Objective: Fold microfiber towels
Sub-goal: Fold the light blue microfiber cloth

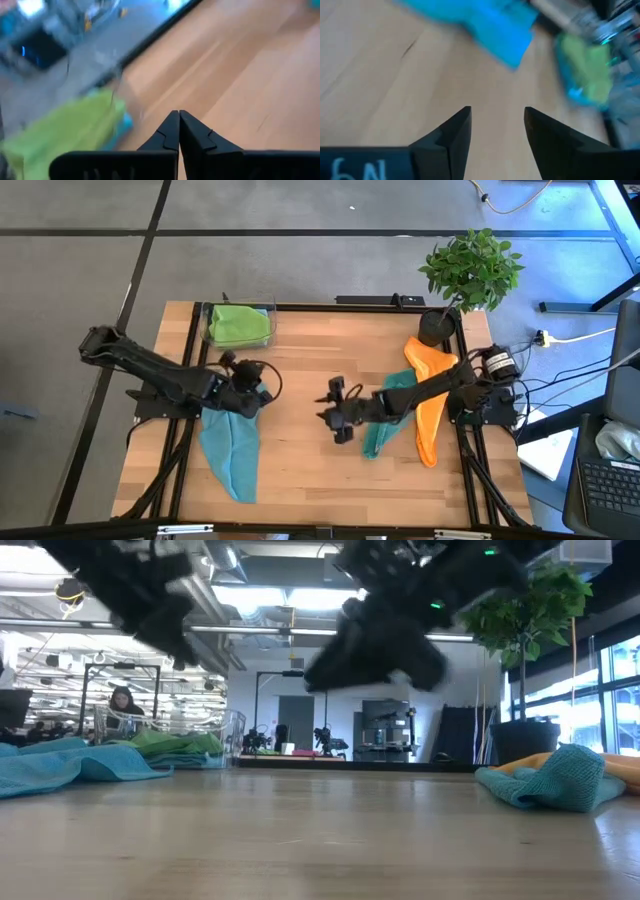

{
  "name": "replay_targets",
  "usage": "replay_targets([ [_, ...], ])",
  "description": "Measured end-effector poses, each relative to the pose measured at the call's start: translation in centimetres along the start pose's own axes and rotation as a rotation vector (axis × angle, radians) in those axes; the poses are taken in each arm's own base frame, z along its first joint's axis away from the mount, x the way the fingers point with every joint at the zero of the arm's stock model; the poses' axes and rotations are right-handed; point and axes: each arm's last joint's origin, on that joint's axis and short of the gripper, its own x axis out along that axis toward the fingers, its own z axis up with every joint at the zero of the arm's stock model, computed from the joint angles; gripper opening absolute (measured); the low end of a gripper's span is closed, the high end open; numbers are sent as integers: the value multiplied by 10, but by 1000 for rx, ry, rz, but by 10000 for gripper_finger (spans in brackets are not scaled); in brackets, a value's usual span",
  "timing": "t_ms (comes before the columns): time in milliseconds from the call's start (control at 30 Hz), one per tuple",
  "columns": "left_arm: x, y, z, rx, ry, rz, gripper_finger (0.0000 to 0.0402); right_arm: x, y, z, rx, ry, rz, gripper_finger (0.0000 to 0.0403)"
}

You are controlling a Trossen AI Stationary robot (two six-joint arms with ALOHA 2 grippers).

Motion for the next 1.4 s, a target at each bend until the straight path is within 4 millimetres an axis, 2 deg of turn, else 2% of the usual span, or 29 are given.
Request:
replay_targets([
  [167, -14, -8, 26, 144, -66, -96, 8, 8, -27, 5, 134, -194, 51, 184],
  [300, -13, -8, 30, 118, -4, -185, 12, 22, -26, -9, 249, -145, 145, 184],
  [400, -6, -9, 18, 117, 130, -282, 11, 39, -13, -30, 285, -42, 179, 184],
  [600, 13, 0, -23, 77, 240, -185, 1, 66, 14, -64, 263, 78, 227, 184],
  [800, 27, 10, -63, -47, 393, -146, 9, 67, 19, -64, 301, 84, 231, 184],
  [1000, 33, 12, -85, -210, 499, -161, 11, 62, 28, -59, 338, 98, 242, 184],
  [1167, 44, 2, -100, -266, 474, -221, 4, 58, 38, -60, 343, 152, 268, 184],
  [1400, 56, -19, -102, -280, 431, -303, 5, 53, 48, -56, 333, 175, 218, 184],
])
